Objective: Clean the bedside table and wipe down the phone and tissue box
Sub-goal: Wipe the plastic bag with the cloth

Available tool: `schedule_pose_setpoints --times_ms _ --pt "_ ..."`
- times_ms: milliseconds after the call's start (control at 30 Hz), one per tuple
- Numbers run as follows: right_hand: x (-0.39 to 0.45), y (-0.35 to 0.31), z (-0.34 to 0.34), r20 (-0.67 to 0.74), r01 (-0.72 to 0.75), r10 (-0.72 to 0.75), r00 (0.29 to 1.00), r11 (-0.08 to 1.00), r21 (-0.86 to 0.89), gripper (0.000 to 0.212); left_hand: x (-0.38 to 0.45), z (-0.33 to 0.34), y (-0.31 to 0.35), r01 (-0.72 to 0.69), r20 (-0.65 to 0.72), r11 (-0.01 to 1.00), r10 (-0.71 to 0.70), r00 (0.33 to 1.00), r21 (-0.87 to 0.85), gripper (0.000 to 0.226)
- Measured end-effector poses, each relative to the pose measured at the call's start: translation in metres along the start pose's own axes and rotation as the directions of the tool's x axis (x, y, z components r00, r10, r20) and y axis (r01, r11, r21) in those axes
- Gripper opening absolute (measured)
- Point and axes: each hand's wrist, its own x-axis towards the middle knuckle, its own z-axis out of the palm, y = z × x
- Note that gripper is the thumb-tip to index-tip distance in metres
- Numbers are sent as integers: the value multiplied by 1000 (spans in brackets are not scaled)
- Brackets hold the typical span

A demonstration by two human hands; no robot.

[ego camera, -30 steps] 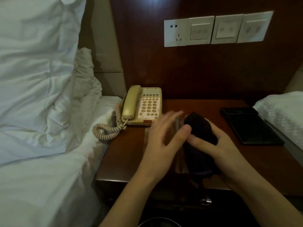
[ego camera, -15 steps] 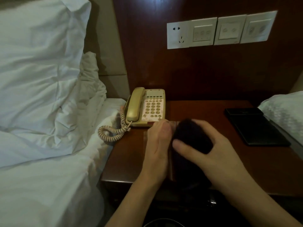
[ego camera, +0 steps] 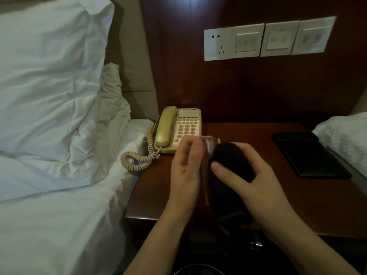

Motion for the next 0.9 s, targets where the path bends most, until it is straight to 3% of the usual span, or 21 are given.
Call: schedule_pose_setpoints --times_ms 167,367,600,733,900 --pt "13 -2 4 -111 46 -41 993 998 38 38 -1 3 -3 -26 53 1000 26 998 -5 18" --pt "3 0 0 -18 17 -17 1000 1000 3 45 0 0 -2 -66 55 997 65 996 31 30" --pt "1 0 -9 41 -12 10 999 999 47 45 1 0 2 13 129 999 -17 991 30 43" --pt "7 4 -10 -72 29 -26 997 999 29 43 2 2 1 62 137 998 -61 989 -7 29" --pt "25 4 -6 -243 67 -67 968 998 -6 36 -3 8 -3 28 146 1000 -29 989 13 17"
